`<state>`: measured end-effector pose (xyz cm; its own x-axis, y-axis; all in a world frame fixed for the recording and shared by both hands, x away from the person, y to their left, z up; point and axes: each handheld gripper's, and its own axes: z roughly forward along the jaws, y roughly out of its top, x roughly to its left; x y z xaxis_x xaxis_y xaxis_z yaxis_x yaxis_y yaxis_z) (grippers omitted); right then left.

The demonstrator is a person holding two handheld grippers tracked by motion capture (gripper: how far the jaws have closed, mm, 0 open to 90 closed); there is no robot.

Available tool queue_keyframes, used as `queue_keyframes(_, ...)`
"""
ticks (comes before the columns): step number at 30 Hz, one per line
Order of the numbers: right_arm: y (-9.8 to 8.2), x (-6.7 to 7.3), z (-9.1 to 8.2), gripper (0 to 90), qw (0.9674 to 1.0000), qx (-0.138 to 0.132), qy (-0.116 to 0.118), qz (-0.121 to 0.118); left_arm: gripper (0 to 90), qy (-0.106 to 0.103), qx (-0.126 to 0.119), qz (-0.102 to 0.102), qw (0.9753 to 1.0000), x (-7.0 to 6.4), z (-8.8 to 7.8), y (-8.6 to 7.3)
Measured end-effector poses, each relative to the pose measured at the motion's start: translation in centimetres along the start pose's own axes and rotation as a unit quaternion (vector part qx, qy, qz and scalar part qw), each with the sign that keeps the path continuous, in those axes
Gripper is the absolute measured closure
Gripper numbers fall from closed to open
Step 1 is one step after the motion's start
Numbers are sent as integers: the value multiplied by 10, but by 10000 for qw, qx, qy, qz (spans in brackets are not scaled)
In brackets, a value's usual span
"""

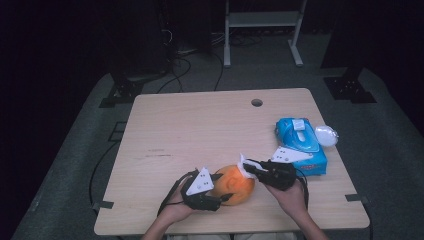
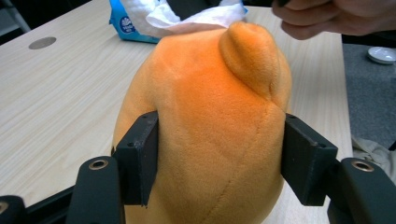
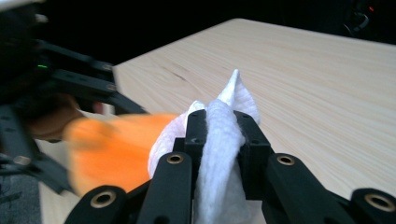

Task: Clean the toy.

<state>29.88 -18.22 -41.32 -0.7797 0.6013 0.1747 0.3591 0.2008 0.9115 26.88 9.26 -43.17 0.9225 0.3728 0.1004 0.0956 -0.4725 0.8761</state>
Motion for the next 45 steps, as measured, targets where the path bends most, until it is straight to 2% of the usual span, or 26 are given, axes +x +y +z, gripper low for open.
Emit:
queue_keyframes(2,0,-1,-2,766,10000,1,19,38,359,-87,9,10,10000,0,1,-1)
queue_keyframes(4,5,8,-1,765,9998,-28,188,2,352,-135,10,89,9999,-2,1,0)
queue_keyframes(7,13,28,3,766,9983,-67,527,-254,349,-191,51,294,9994,-6,2,-1)
queue_keyframes(8,14,34,5,766,9978,-35,575,-337,350,-196,60,323,9993,-7,2,-1)
queue_keyframes(10,14,39,8,766,9973,45,520,-512,350,-196,87,314,9993,-7,0,-2)
queue_keyframes(12,11,30,8,766,9982,55,472,-371,353,-206,86,254,9994,-6,-2,-3)
queue_keyframes(16,2,1,3,766,9993,33,294,236,354,-265,54,118,9996,0,-5,-6)
queue_keyframes(18,0,-7,-2,766,9978,-119,376,526,354,-271,44,20,9996,4,-7,-8)
queue_keyframes(19,2,-6,-5,766,9972,-195,435,571,354,-289,21,-36,9996,6,-8,-9)
queue_keyframes(22,8,6,-5,766,9977,-238,529,338,354,-322,-62,-268,9991,14,-13,-14)
queue_keyframes(24,6,9,0,766,9988,-107,435,197,354,-347,-58,-296,9989,18,-16,-17)
queue_keyframes(26,-2,1,5,765,9983,-82,442,380,355,-363,-94,-371,9986,20,-17,-19)
queue_keyframes(28,-6,-6,6,765,9985,-62,324,426,355,-404,-124,-461,9980,22,-17,-20)
queue_keyframes(30,-9,-12,4,764,9983,-56,238,533,356,-433,-110,-434,9981,24,-18,-21)
queue_keyframes(33,-7,-12,1,765,9979,-150,228,593,355,-471,-109,-413,9980,24,-19,-23)
queue_keyframes(35,-2,-5,1,764,9979,-231,317,516,355,-505,-105,-387,9979,24,-19,-23)
queue_keyframes(37,0,1,4,765,9985,-222,316,382,355,-524,-107,-373,9979,26,-19,-24)
queue_keyframes(38,-1,0,6,764,9986,-192,315,390,355,-526,-115,-407,9977,26,-20,-24)
queue_keyframes(41,-9,-9,8,763,9975,-166,293,617,356,-535,-117,-426,9976,28,-20,-25)
queue_keyframes(45,-15,-15,11,763,9970,-9,203,742,356,-559,-143,-438,9974,28,-22,-27)
